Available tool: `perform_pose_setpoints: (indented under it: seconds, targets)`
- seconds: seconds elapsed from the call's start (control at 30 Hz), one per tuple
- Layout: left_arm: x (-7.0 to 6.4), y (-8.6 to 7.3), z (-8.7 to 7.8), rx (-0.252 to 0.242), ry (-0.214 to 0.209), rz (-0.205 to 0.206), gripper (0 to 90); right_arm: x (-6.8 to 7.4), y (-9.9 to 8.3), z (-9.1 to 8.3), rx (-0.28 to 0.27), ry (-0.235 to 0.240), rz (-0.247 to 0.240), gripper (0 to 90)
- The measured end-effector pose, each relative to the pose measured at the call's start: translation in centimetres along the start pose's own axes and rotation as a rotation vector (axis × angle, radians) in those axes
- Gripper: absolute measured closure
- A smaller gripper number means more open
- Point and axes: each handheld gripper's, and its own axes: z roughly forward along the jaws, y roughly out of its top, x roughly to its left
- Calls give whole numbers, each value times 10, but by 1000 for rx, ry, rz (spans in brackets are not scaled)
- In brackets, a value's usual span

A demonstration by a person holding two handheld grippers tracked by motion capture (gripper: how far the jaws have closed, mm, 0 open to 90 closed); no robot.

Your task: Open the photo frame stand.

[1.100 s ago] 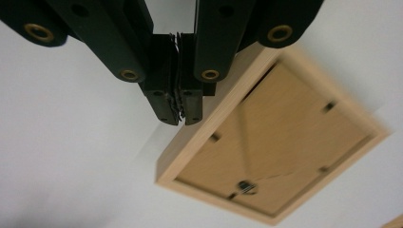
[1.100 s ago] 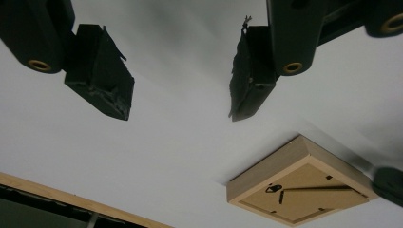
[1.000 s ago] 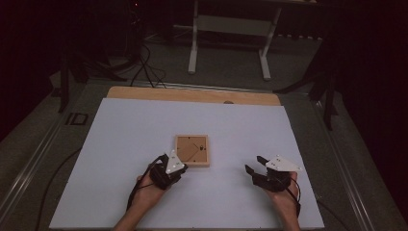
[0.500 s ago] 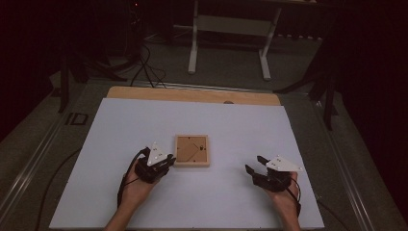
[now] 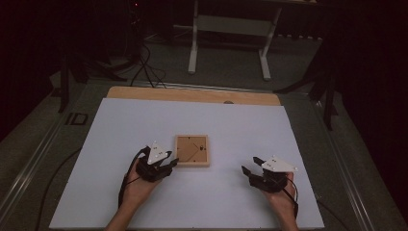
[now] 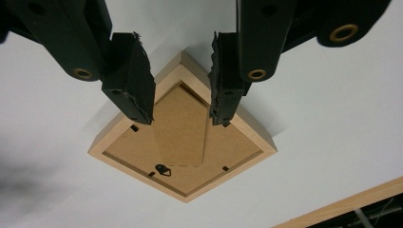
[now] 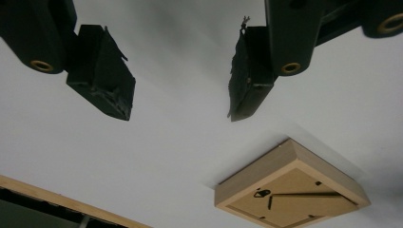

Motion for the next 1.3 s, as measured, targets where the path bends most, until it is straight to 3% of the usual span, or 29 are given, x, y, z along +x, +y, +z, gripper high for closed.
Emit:
perform_pose_setpoints:
  seconds: [0.3,0.47,0.7,1.0,1.1,1.3]
  targets:
    - [-2,4,4,5,2,-28,565,21,15,5,-28,50,-6,471]
    - [-2,5,5,10,7,-23,560,29,26,13,-30,64,-22,500]
    - [-3,7,10,19,6,-11,559,42,37,29,-23,98,-39,618]
    - [-5,8,22,42,-7,-5,550,52,40,56,-4,122,-18,814]
    - [-5,8,24,53,8,21,527,57,40,64,-2,135,-30,864]
    - [-3,9,27,42,21,24,514,60,40,76,10,153,-29,898]
